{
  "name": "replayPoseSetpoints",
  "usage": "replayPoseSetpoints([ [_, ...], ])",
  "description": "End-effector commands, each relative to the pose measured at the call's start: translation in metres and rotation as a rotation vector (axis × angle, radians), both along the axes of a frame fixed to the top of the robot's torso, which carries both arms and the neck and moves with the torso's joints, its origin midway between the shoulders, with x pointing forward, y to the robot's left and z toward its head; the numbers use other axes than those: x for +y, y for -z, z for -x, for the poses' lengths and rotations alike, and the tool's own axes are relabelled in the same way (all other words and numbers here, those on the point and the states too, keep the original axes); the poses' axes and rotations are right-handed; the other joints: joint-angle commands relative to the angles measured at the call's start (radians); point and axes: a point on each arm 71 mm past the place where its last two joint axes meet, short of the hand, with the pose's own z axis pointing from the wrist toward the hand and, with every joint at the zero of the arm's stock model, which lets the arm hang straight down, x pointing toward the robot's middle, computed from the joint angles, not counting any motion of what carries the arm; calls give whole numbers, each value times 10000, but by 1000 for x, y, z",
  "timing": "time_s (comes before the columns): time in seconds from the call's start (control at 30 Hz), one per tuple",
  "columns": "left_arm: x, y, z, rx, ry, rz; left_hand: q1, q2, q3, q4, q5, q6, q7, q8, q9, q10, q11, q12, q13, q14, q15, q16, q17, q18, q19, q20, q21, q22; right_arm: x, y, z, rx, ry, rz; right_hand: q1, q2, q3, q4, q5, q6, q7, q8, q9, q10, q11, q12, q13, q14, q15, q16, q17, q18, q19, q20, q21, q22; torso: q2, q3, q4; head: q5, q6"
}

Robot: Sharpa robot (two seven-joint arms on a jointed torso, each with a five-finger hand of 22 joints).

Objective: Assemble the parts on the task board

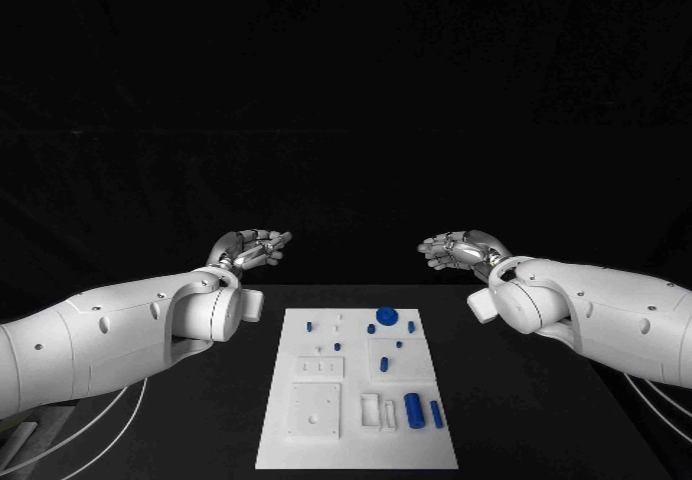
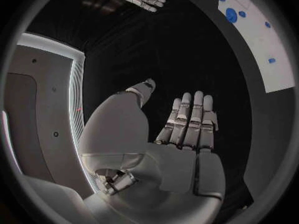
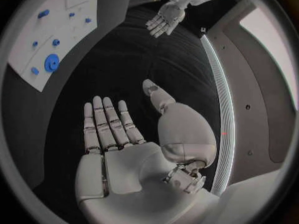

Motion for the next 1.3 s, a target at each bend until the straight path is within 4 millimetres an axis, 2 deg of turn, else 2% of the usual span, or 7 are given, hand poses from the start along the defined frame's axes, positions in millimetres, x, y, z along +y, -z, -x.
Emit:
replayPoseSetpoints([
  [0.03, -7, -4, 4, -327, 872, -114, 380, 174, -182, -366, 69, 530, 371, 113, -42, 598, -29, 195, 61, 777, -113, 290, 35, 378, 804, -154, 301, 175, 4, -6, -6, -1435, -1018, 2504, 989, -435, 1456, 44, -396, 1180, 472, 394, 60, 1335, -144, 368, 99, 1868, -409, 826, 359, 778, 1857, -71, 480, -41, 38, 29, 26, 8, -23],
  [0.2, -14, -4, 10, -209, 1565, 115, 945, 537, -356, -1276, 423, 1392, 333, 143, -240, 1647, -173, 452, 158, 2772, -856, 1238, 423, 781, 2514, -632, 1172, 224, 12, -9, -13, -2773, -1917, 5249, 1490, -848, 2700, 341, -759, 2127, 305, 687, 140, 2427, -573, 720, 290, 4277, -1545, 2067, 1153, 1489, 4474, -296, 1594, 55, 175, 45, 128, -45, 13],
  [0.33, -17, -5, 19, -203, 1878, 161, 907, 714, -434, -1928, 439, 1650, 268, -99, -516, 1820, -217, 222, 82, 3109, -1023, 1382, 527, 703, 2813, -851, 1382, 189, 20, -8, -15, -3314, -2501, 6838, 1865, -1116, 2817, 51, -228, 2841, 129, 868, 223, 3208, -1209, 910, 470, 7089, -2245, 4036, 2442, 1489, 7646, -1480, 3317, 608, 316, 69, 239, -100, 30],
  [0.4, -17, -6, 23, -182, 1940, 217, 833, 730, -392, -2209, 425, 1721, 252, -199, -622, 1855, -227, 101, 42, 3139, -1040, 1378, 545, 643, 2837, -930, 1407, 169, 24, -8, -16, -3472, -2687, 7348, 1836, -1096, 2796, -80, -51, 3073, 51, 772, 168, 3398, -1295, 816, 501, 7397, -2450, 5353, 3402, 1489, 8640, -2159, 4155, 1092, 407, 81, 300, -138, 54],
  [0.6, -22, -10, 33, -152, 2212, 451, 506, 730, -223, -2744, 393, 1814, 236, -387, -814, 1888, -220, -176, -43, 3314, -1125, 1452, 621, 527, 2991, -1101, 1526, 162, 38, -8, -18, -4223, -3352, 9216, 1929, -1287, 2834, -116, -214, 3405, -86, 587, 91, 3668, -1345, 564, 541, 7181, -2490, 7205, 4629, 1489, 9393, -2687, 5650, 1130, 704, 113, 499, -287, 152],
  [0.83, -29, -16, 42, -174, 2529, 660, 112, 738, 20, -3189, 350, 1937, 109, -473, -931, 1948, -367, -400, -103, 3336, -1144, 1434, 655, 446, 3013, -1166, 1575, 147, 59, -7, -17, -4843, -3836, 10289, 2028, -1448, 2945, -124, -366, 3741, -238, 554, 105, 3828, -1354, 353, 569, 7041, -2494, 7661, 4615, 1489, 9342, -2880, 6479, 1113, 1107, 160, 750, -469, 362],
  [1.3, -36, -21, 45, -221, 2723, 812, -156, 739, 136, -3359, 334, 1962, 67, -524, -991, 1947, -395, -531, -141, 3339, -1146, 1413, 667, 433, 3014, -1177, 1596, 142, 80, 8, -14, -5300, -3670, 11697, 1941, -1885, 3356, 81, -926, 3576, -96, 199, -78, 3521, -1149, -157, 391, 6971, -2291, 7962, 4312, 1489, 9222, -2790, 6932, 1062, 1597, 68, 1111, -806, 514],
])
